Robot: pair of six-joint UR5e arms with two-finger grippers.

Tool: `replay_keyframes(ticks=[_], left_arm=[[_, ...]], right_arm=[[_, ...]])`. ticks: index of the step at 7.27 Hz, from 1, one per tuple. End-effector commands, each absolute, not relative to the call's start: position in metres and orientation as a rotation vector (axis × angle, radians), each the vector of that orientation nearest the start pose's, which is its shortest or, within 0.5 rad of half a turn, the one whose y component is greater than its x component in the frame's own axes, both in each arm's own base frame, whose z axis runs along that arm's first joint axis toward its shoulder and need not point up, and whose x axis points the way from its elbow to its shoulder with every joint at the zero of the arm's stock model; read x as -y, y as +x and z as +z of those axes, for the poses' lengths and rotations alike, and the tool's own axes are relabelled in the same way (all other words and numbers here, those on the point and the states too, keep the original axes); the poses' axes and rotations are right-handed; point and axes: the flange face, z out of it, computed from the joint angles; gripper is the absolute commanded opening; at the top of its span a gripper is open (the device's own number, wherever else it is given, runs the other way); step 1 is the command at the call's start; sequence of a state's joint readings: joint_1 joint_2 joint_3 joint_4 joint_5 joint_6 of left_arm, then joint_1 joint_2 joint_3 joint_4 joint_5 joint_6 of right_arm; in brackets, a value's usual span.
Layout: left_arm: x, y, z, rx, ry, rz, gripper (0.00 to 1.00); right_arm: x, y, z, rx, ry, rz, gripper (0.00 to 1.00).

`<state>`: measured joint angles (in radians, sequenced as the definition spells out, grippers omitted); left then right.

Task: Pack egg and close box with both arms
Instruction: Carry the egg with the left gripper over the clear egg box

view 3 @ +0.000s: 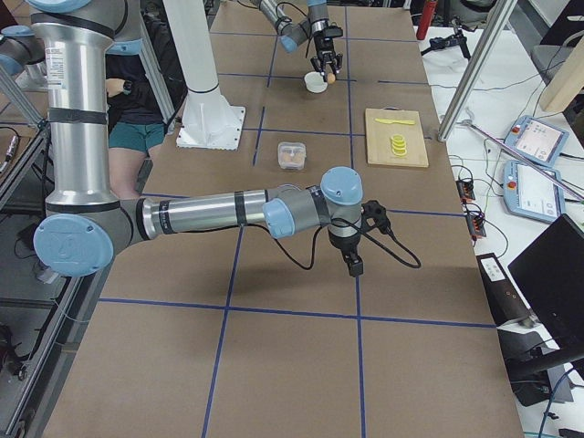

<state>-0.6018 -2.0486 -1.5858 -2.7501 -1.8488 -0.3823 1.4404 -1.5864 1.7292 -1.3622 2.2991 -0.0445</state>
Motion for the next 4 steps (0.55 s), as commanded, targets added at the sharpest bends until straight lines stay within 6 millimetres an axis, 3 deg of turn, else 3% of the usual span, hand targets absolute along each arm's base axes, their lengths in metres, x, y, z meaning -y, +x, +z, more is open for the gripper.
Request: replay_keyframes(ticks=[1, 3, 4], left_arm=[[0.406, 0.498, 0.216, -1.262, 1.257, 0.624, 0.09], [0.356, 0.558, 0.222, -1.345, 1.304, 0.596, 0.08], [0.329, 0.591, 0.211, -1.348, 1.303, 0.574, 0.14]], right_arm=[[0.505, 0.001, 0.567, 0.736, 0.305, -0.293, 1.0], [0.505, 0.002, 0.568, 0.735, 0.304, -0.29, 1.0], [0.505, 0.003, 0.568, 0.735, 0.304, -0.288, 1.0]])
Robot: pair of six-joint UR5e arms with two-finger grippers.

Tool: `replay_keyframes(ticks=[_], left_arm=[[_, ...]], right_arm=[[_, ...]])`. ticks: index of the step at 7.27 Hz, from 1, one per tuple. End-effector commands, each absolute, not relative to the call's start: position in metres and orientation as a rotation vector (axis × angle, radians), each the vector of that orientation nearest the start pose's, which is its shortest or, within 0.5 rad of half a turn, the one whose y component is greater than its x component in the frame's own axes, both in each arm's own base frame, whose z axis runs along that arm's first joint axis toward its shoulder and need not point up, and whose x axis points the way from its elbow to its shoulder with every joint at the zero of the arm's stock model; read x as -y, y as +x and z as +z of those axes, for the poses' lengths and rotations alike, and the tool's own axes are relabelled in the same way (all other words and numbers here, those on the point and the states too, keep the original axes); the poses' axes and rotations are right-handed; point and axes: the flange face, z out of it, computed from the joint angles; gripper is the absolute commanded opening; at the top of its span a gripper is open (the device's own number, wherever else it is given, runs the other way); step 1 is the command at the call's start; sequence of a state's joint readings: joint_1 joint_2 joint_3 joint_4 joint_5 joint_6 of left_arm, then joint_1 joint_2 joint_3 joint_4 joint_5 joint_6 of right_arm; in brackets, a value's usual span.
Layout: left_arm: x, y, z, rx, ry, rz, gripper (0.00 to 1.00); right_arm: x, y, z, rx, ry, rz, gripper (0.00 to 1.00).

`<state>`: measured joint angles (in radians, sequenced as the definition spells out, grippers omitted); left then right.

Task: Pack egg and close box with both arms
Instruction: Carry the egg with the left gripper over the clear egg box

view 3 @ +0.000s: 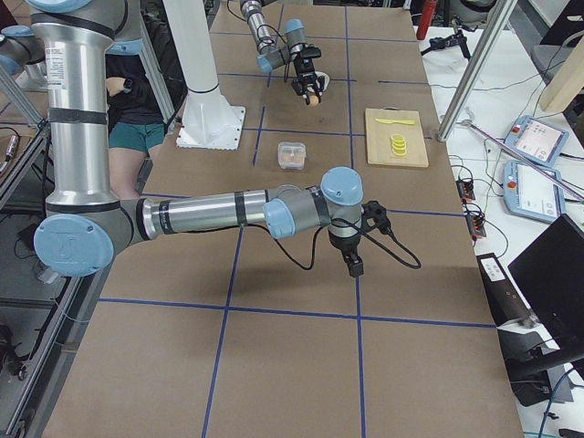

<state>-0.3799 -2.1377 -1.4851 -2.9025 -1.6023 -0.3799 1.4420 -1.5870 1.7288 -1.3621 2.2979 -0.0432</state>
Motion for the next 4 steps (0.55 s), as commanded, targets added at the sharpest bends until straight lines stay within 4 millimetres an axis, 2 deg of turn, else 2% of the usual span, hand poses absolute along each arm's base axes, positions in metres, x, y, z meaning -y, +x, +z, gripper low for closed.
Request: replay_keyframes(ticks=[1, 3, 4], left_arm=[[0.303, 0.62, 0.197, -1.344, 1.308, 0.549, 0.16], [0.301, 0.65, 0.196, -1.289, 1.336, 0.616, 0.22], [0.302, 0.655, 0.19, -1.288, 1.34, 0.62, 0.24]], right_arm=[[0.505, 0.004, 0.568, 0.735, 0.305, -0.287, 1.0], [0.505, 0.005, 0.567, 0.741, 0.29, -0.243, 1.0], [0.505, 0.005, 0.566, 0.743, 0.286, -0.23, 1.0]])
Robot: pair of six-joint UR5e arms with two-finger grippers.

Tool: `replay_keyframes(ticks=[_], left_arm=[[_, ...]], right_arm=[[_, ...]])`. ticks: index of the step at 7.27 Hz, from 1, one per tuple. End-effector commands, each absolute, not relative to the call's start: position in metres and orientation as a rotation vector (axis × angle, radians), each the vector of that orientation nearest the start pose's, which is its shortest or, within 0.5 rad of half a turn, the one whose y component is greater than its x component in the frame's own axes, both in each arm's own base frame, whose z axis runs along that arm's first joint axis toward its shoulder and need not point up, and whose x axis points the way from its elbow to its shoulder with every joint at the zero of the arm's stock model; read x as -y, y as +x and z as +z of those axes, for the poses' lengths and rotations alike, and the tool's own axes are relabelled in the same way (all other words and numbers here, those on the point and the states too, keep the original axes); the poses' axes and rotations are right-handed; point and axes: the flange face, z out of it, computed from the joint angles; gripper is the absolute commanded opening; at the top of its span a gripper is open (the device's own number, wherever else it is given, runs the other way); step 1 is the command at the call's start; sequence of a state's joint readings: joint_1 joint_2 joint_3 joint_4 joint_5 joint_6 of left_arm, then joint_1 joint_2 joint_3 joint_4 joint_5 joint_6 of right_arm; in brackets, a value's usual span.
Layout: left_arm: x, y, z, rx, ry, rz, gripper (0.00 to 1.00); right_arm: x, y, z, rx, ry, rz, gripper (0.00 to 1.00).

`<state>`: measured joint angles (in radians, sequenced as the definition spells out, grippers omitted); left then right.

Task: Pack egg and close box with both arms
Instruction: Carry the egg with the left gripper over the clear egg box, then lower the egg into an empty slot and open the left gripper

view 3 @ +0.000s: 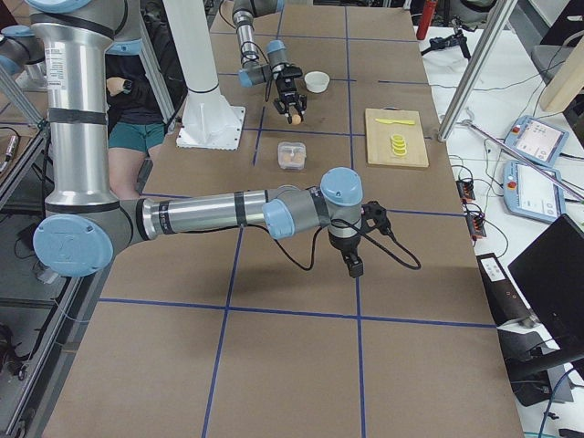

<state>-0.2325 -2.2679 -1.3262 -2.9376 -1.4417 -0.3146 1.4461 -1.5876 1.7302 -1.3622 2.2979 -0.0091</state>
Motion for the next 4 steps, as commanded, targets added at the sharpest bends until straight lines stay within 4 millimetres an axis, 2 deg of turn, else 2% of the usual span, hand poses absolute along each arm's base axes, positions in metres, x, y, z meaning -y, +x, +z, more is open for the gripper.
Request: replay_keyframes(ticks=[1, 4], left_arm=[[0.305, 0.67, 0.18, -1.282, 1.337, 0.621, 0.25], [0.307, 0.693, 0.167, -1.274, 1.326, 0.629, 0.29]], right_arm=[[0.505, 0.005, 0.566, 0.743, 0.286, -0.23, 1.0], [0.504, 0.006, 0.567, 0.741, 0.286, -0.226, 1.0]])
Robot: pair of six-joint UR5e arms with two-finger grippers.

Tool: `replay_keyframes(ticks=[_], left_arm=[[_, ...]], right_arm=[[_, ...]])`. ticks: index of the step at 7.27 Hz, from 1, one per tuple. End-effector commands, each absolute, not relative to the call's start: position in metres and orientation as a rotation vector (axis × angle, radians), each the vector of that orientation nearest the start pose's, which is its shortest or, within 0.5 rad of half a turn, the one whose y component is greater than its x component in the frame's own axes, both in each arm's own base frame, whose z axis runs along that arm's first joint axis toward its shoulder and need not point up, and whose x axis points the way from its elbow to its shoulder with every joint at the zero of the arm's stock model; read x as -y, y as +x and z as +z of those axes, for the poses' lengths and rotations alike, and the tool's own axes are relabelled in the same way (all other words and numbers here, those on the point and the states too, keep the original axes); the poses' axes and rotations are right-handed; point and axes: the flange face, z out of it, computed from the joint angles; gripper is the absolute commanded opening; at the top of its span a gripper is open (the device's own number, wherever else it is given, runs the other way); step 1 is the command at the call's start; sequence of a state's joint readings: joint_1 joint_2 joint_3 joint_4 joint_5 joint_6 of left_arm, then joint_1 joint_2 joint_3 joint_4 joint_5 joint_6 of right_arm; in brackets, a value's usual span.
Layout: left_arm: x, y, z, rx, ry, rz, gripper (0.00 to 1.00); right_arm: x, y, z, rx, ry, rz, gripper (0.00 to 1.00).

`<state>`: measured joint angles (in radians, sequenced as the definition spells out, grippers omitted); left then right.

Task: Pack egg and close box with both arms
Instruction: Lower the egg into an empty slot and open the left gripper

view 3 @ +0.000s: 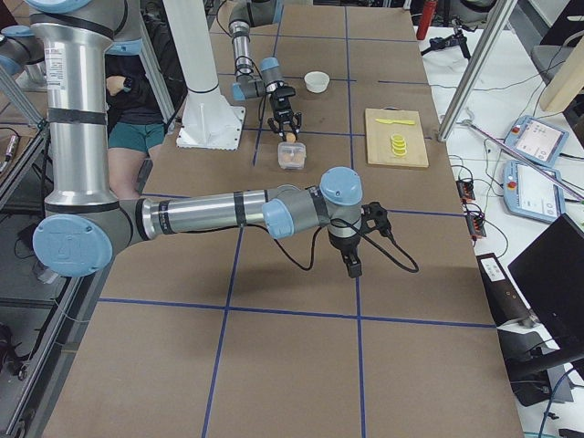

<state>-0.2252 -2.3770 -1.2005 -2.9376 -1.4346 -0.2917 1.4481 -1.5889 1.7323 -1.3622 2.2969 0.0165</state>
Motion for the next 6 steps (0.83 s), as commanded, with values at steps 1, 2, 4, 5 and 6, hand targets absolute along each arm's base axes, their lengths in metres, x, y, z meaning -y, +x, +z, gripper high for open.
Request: replay_keyframes(ticks=[1, 2, 4, 5, 6], left_arm=[[0.3084, 0.697, 0.1682, -1.268, 1.322, 0.631, 0.32], [0.3085, 0.6975, 0.1677, -1.268, 1.322, 0.631, 0.37], [0.3054, 0.6997, 0.1702, -1.268, 1.316, 0.636, 0.64], [0.3054, 0.6997, 0.1702, -1.268, 1.316, 0.636, 0.73], [0.3054, 0.6997, 0.1702, -1.268, 1.316, 0.636, 0.84]], right_arm=[[0.5041, 0.0078, 0.5673, 0.74, 0.286, -0.222, 1.0], [0.5041, 0.0079, 0.5681, 0.74, 0.285, -0.221, 1.0], [0.5041, 0.0079, 0.5689, 0.74, 0.283, -0.221, 1.0], [0.5035, 0.0079, 0.5696, 0.74, 0.282, -0.22, 1.0], [0.5035, 0.0079, 0.5696, 0.74, 0.282, -0.22, 1.0]])
